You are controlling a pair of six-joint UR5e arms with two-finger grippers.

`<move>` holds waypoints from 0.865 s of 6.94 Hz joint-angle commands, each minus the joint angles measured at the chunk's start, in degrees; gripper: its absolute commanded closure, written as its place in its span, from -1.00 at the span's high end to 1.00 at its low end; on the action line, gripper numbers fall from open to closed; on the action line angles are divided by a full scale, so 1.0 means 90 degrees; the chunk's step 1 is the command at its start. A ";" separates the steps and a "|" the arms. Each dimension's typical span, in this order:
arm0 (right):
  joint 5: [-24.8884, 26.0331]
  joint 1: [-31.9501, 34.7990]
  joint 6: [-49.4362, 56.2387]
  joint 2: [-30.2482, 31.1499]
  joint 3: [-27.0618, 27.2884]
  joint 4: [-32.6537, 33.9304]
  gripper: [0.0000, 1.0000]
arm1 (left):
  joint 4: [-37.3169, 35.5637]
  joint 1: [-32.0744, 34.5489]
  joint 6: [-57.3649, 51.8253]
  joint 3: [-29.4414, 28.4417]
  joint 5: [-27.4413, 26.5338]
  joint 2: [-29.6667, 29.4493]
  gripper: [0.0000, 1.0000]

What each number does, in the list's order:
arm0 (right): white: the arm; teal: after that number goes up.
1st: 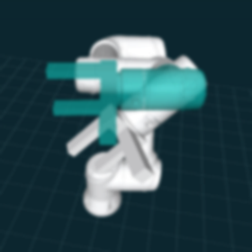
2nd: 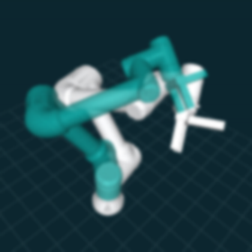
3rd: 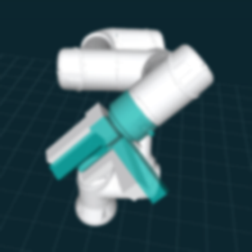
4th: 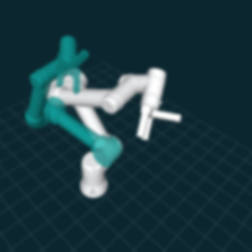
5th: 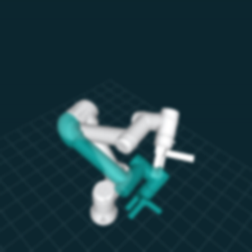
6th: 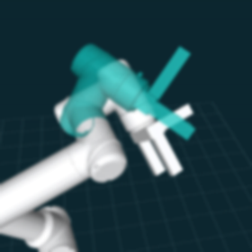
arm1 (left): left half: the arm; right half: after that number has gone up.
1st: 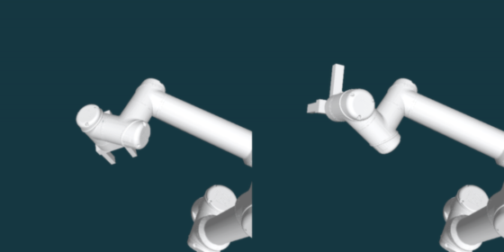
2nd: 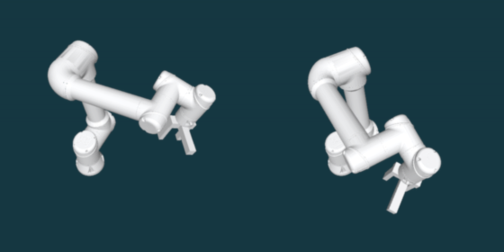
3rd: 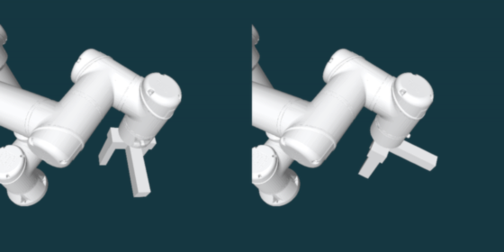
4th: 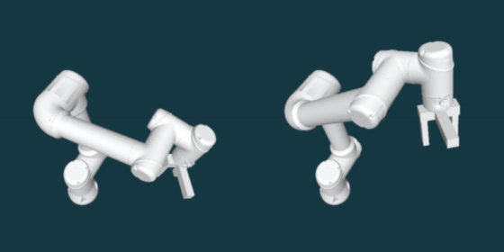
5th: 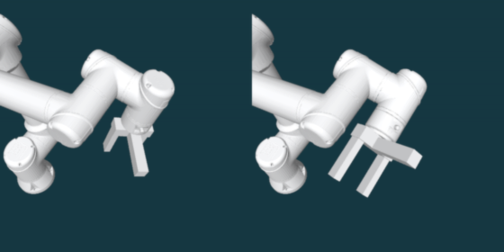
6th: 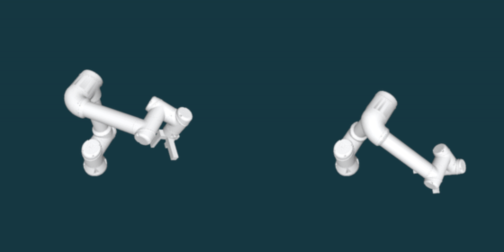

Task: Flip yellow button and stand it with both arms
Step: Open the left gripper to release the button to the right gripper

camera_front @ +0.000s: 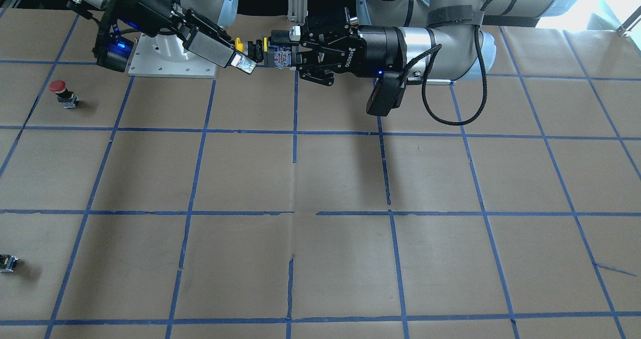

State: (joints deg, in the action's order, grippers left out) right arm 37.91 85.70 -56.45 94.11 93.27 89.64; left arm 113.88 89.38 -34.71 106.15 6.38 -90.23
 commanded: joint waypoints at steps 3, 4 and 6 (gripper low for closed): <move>-0.0091 -0.0020 -0.0008 -0.0037 -0.0012 0.0011 -0.51 | 0.0002 0.0001 0.0127 -0.0008 -0.0093 -0.0004 1.00; 0.0016 -0.0049 -0.0008 -0.0056 -0.0012 0.0011 -0.51 | 0.0002 -0.0018 0.0127 -0.0008 -0.0112 0.0035 1.00; 0.0007 -0.0534 0.0089 -0.0086 -0.0002 0.0001 -0.51 | -0.0394 -0.0300 0.0834 -0.0154 -0.0974 0.0122 1.00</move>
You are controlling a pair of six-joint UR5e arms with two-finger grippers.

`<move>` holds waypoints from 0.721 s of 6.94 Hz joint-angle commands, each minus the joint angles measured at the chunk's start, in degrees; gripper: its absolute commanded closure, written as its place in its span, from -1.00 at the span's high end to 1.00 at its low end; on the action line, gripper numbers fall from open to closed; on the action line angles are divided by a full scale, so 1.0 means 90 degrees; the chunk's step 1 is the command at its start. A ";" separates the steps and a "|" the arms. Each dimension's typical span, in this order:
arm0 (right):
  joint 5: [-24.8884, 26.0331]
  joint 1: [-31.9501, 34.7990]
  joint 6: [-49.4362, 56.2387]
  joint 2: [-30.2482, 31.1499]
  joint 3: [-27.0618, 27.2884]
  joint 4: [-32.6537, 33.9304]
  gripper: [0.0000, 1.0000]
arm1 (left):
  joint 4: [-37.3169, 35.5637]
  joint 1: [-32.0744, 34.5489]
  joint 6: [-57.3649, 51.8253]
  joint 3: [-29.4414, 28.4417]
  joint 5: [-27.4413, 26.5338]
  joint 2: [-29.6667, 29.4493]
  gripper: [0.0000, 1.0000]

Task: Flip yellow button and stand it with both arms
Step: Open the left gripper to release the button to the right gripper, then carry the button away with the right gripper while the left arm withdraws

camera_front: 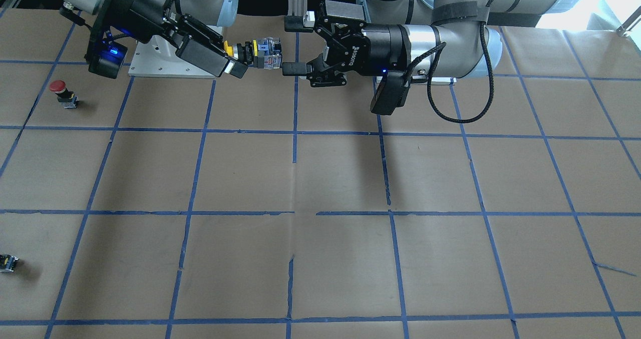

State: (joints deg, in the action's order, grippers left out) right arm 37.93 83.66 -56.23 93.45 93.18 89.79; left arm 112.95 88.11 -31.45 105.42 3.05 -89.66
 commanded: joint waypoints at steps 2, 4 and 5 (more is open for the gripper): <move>0.0043 -0.0856 0.0628 -0.0071 0.0047 -0.0103 -0.51 | -0.1839 -0.0530 0.1819 -0.0073 -0.2274 0.0069 1.00; 0.0704 -0.1033 0.1720 -0.0197 0.0290 -0.0104 -0.51 | -0.2013 -0.0717 0.1883 -0.0257 -0.4001 0.0098 1.00; 0.0939 -0.1237 0.2326 -0.0256 0.0475 -0.0113 -0.51 | -0.2168 -0.0815 0.1893 -0.0365 -0.5258 0.0089 1.00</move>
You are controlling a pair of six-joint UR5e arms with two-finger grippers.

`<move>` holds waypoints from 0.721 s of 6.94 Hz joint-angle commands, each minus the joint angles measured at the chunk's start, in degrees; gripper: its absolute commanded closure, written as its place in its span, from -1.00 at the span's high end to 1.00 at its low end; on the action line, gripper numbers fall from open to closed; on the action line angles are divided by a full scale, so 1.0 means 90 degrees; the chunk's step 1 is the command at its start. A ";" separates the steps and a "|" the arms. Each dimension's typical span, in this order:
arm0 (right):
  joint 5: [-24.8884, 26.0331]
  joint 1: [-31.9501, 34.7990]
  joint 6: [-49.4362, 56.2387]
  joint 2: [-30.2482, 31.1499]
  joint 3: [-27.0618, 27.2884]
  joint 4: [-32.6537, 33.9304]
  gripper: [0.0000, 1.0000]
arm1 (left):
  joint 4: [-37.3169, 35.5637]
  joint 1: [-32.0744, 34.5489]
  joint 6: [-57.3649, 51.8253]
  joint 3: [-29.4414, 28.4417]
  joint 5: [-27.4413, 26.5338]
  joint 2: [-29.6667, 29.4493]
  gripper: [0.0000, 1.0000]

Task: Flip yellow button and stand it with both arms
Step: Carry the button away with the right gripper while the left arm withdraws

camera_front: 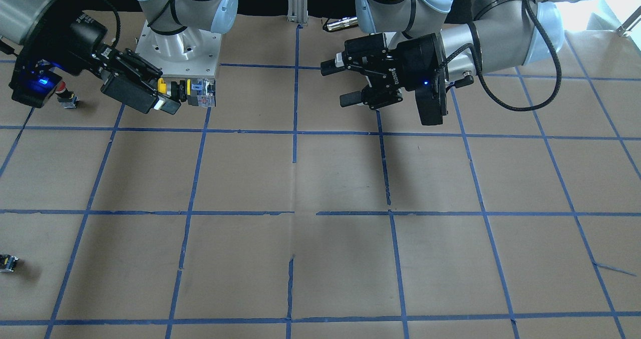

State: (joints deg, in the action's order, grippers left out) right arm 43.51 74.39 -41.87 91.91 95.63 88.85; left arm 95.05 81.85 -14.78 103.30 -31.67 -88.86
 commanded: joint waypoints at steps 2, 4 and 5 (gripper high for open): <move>0.0972 -0.0550 0.1803 -0.0104 0.0264 -0.0212 -0.51 | -0.0210 -0.0091 0.0245 -0.0722 -0.3239 -0.0165 1.00; 0.2093 -0.1085 0.3705 -0.0124 0.0293 -0.0468 -0.51 | -0.0151 -0.0061 0.0470 -0.1514 -0.5075 -0.0292 1.00; 0.2863 -0.1340 0.5039 -0.0124 0.0389 -0.0381 -0.51 | -0.0141 -0.0052 0.0848 -0.1633 -0.5404 -0.0322 1.00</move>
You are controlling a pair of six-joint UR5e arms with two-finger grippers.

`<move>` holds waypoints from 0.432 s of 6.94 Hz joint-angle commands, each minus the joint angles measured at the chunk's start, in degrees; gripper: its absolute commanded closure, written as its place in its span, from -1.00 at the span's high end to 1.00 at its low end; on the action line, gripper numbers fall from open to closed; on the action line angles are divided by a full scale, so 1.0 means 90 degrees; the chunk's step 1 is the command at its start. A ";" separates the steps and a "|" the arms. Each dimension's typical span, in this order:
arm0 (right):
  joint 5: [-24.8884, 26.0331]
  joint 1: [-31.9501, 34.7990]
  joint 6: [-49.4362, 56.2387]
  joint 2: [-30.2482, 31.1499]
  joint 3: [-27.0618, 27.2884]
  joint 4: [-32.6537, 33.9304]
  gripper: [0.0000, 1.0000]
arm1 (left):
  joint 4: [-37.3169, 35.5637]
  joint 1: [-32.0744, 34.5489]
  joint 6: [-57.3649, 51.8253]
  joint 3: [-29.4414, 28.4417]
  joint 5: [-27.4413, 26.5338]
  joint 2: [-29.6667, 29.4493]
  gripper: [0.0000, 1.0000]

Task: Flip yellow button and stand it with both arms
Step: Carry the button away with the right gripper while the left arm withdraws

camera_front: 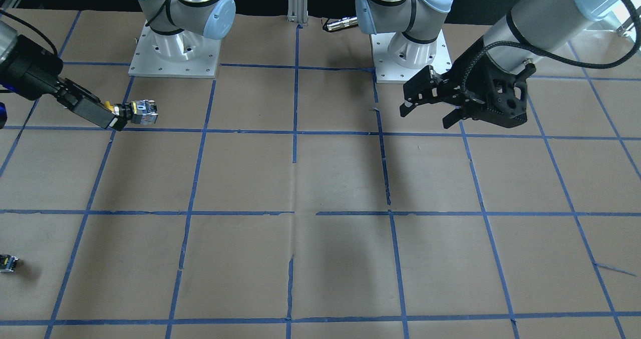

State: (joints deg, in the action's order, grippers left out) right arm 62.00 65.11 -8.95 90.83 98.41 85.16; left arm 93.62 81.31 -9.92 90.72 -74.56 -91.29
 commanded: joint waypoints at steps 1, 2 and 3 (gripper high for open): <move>0.1357 -0.0639 0.2844 -0.0014 0.0227 0.0117 -0.53 | -0.0031 0.0067 0.0698 -0.0274 -0.0883 -0.0052 0.99; 0.1701 -0.1058 0.3661 -0.0111 0.0402 0.0688 -0.54 | -0.0147 0.0329 0.0895 -0.0284 -0.1426 -0.0071 0.99; 0.1753 -0.1400 0.4849 -0.0150 0.0771 0.1303 -0.54 | -0.0206 0.0650 0.1061 -0.0285 -0.1664 -0.0003 0.99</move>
State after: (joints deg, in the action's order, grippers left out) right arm 75.67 56.35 22.72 90.03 102.26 91.16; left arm 92.51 84.26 -2.47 88.29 -86.06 -91.70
